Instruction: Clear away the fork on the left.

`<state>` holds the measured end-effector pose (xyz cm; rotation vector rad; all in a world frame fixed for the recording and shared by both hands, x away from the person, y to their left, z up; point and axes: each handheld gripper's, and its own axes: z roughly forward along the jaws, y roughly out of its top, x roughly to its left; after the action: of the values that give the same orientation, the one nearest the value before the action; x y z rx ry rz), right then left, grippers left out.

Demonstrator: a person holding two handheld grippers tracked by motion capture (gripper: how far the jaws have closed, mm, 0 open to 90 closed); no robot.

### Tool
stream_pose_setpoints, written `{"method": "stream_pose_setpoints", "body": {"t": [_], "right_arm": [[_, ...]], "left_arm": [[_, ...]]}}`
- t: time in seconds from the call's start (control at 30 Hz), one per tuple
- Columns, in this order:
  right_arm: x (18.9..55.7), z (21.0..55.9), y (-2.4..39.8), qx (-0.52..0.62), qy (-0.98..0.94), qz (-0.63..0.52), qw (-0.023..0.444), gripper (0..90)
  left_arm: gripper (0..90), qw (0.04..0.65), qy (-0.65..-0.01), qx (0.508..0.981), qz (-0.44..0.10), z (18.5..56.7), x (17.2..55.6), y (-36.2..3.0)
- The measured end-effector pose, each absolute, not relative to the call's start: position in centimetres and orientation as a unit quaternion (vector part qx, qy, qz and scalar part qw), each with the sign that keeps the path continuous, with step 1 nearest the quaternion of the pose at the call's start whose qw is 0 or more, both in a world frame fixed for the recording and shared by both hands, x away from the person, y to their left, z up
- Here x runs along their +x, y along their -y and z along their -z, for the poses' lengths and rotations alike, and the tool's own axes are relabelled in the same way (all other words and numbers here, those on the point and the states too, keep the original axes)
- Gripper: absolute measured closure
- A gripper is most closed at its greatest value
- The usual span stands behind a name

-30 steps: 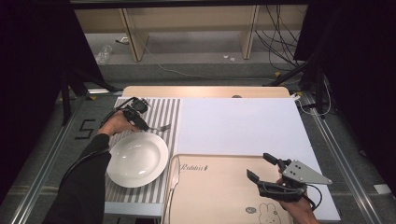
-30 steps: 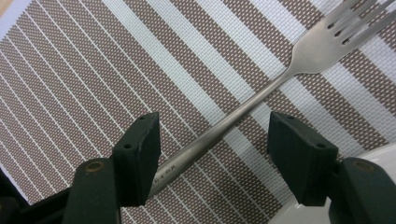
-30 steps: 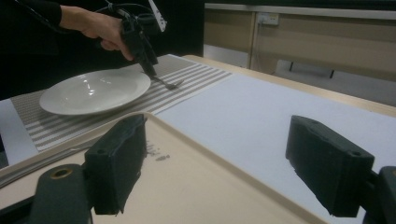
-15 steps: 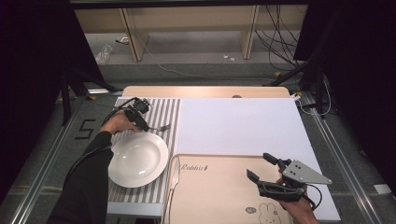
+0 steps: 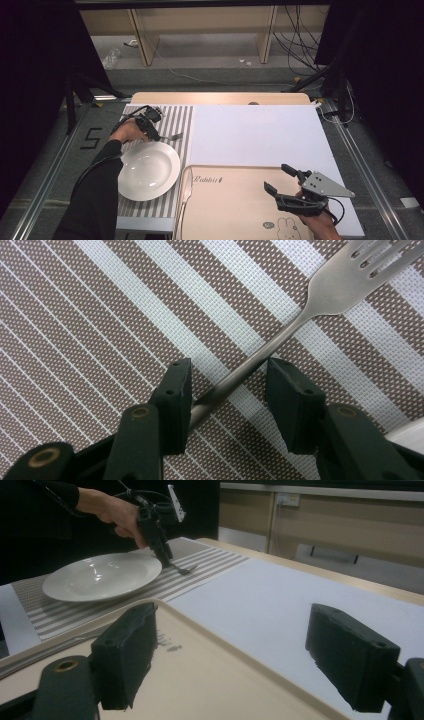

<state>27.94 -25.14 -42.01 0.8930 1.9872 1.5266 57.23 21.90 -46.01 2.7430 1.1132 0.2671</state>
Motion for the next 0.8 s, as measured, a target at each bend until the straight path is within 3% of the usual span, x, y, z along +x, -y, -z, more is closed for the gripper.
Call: {"method": "stream_pose_setpoints", "body": {"t": [0.3,0.8], "right_arm": [[27.91,41.97,25.17,0.325,-0.724,-0.56,0.239,21.4],[27.92,42.0,25.18,0.327,-0.724,-0.559,0.239,21.6]], "left_arm": [[57.4,0.114,-0.409,0.903,-0.059,46.14,57.42,-22.89],[73.1,0.111,-0.386,0.914,-0.059,46.05,56.99,-22.28]]}}
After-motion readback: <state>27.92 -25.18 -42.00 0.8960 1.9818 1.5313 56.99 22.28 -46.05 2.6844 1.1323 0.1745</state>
